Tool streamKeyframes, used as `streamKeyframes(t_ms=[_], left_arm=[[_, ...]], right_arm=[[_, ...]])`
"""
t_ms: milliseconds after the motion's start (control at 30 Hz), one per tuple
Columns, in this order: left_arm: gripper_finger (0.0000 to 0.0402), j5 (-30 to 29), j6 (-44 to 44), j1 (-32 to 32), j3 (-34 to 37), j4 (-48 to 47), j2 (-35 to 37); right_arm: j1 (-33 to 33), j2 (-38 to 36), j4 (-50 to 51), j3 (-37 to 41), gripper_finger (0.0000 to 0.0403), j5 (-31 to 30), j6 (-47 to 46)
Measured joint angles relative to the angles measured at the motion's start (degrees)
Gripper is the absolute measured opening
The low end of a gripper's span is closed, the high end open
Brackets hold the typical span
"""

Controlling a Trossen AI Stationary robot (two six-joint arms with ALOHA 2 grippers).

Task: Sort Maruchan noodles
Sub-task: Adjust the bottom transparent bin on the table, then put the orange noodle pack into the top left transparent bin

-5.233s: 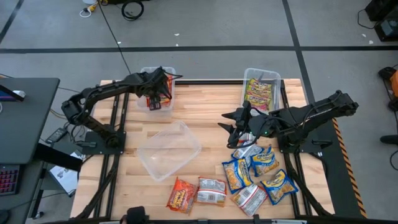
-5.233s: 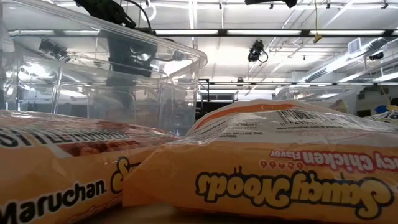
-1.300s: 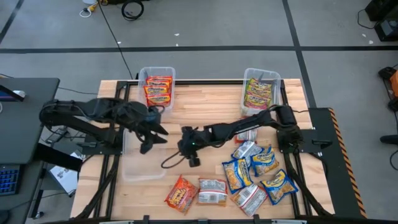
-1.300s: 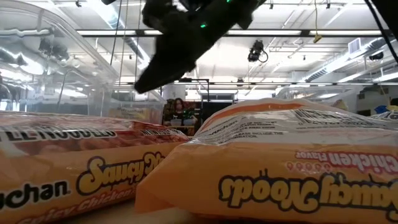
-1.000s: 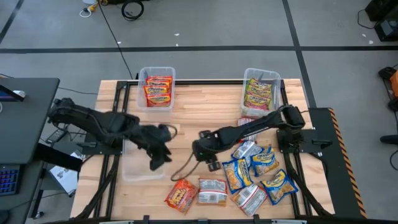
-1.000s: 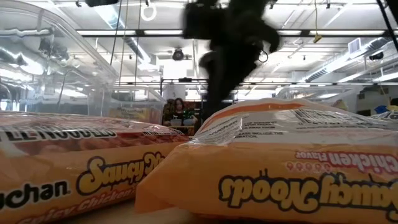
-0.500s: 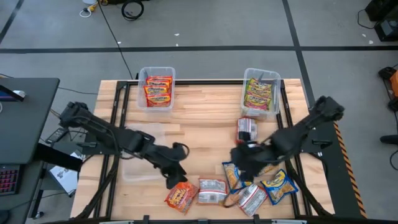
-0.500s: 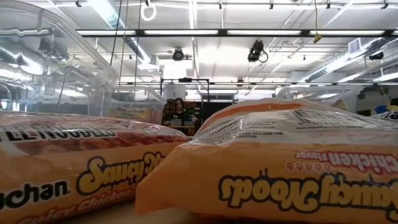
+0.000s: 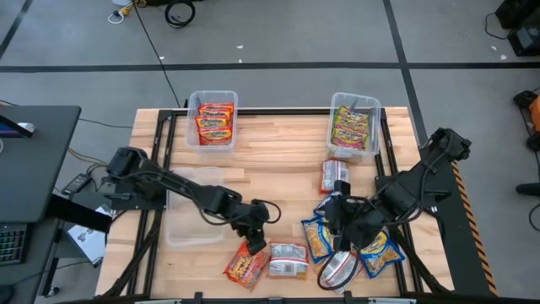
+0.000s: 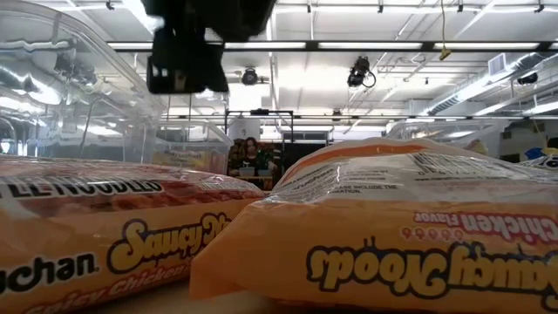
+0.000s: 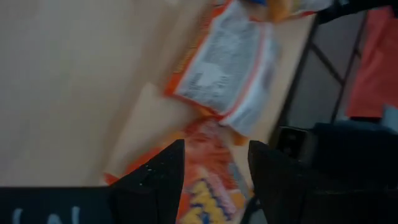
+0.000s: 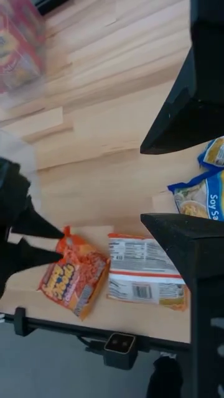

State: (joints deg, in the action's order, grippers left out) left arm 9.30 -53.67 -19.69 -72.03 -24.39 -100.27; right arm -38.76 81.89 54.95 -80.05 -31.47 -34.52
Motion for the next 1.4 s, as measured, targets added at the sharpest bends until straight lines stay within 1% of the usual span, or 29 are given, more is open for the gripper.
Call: streamKeyframes(t_ms=[100,167,233,400,533,633,700,767,900,1000,1067,1167,1267,1400], left_arm=[[0.018,2.04,2.38,0.97,0.0,-3.52,-1.3],[0.018,2.46,5.19,1.21,-0.02,-8.48,-1.57],[0.0179,2.4,8.09,1.19,-0.02,-15.42,-1.67],[0.0172,-0.54,9.33,0.73,0.0,-29.36,-0.43],[0.0172,-2.11,8.96,-0.83,-0.02,-33.07,1.03],[0.0172,-1.95,6.41,-2.37,-0.02,-31.04,1.4],[0.0172,-2.05,3.89,-3.38,-0.02,-26.62,1.45],[0.0174,-1.87,-0.75,-3.97,-0.02,-21.33,1.17],[0.0195,0.71,-8.05,-4.05,-0.04,-12.84,-0.42],[0.0221,2.3,-11.51,-4.01,-0.04,-11.74,-2.27],[0.0241,4.12,-12.66,-4.18,-0.04,-11.91,-3.71],[0.0266,5.08,-14.07,-4.88,-0.04,-10.88,-5.44],[0.0277,5.29,-17.11,-5.65,-0.04,-8.56,-6.6],[0.0279,5.05,-22.69,-6.32,-0.04,-8.15,-6.66]], right_arm=[[0.0,1.55,-0.01,0.0,0.0169,-0.01,0.07],[0.0,2.56,0.01,0.0,0.0169,0.03,0.07],[0.02,3.3,-0.01,0.0,0.0169,0.23,0.09],[0.04,4.32,0.26,0.0,0.0169,1.49,0.11],[-0.17,4.39,1.0,0.0,0.0169,1.96,-0.6],[-0.75,4.39,2.42,0.0,0.0169,2.19,-1.66],[-1.33,4.39,3.43,-0.02,0.0169,2.18,-1.79],[-1.81,4.39,4.47,-0.02,0.0169,2.22,-2.29],[-2.54,4.39,5.74,-0.01,0.0169,2.19,-4.52],[-2.91,4.39,5.7,-0.02,0.0169,2.22,-5.28],[-3.04,4.39,5.7,-0.02,0.0169,2.22,-6.16],[-3.37,4.39,5.7,-0.02,0.0169,2.19,-7.43],[-3.9,4.39,5.68,-0.02,0.0169,2.19,-8.88],[-4.41,4.39,5.68,0.0,0.0169,2.15,-9.27]])
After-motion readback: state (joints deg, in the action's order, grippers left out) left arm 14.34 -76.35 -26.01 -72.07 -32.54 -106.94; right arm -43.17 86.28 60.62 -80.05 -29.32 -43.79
